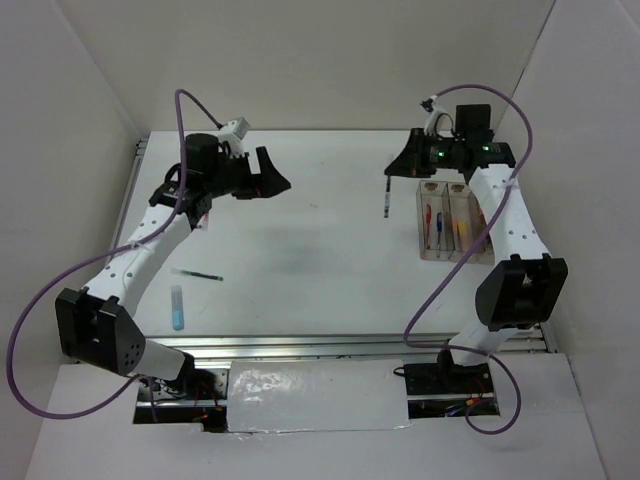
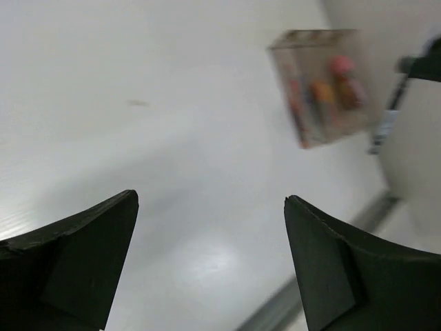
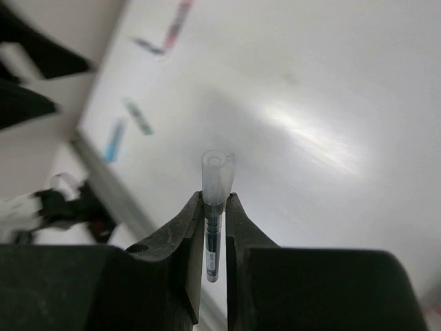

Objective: Sort the stationery into containers
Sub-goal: Place the pen in the storage box.

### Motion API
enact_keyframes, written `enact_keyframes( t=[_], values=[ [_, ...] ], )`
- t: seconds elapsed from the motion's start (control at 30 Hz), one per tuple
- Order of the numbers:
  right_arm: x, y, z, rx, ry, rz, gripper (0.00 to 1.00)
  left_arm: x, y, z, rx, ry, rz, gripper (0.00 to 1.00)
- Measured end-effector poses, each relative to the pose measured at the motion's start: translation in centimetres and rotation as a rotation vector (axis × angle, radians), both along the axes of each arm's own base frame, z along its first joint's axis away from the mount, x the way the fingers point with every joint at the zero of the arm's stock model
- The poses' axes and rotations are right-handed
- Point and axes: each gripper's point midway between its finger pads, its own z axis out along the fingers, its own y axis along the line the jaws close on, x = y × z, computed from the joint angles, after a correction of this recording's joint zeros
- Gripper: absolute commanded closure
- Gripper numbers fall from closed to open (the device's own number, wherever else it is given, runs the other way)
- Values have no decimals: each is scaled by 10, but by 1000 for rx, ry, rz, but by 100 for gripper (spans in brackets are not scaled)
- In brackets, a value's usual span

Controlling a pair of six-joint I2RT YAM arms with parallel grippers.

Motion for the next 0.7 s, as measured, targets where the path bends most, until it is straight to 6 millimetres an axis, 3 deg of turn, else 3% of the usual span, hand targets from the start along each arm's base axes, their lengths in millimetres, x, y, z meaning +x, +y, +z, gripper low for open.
enact_keyframes(
  t=[0.07,0.17,0.33,0.43,0.57,0.7],
  values=[
    [17,-42,-19,-125,-10,-127,100,17,32,-5,134,-24,100,1],
    [34,-100,-53,-320,20,-280,100,25,78,-28,302,11,206,1],
    [54,-158,-112,-553,142,-383,100,18,144,-74,485,124,292,1],
    [61,-181,-147,-648,214,-408,100,8,171,-95,544,166,292,1],
    [59,-200,-177,-740,287,-423,100,-4,186,-108,596,175,223,1],
    [58,-210,-189,-793,317,-434,83,-9,202,-109,623,132,133,2]
  ],
)
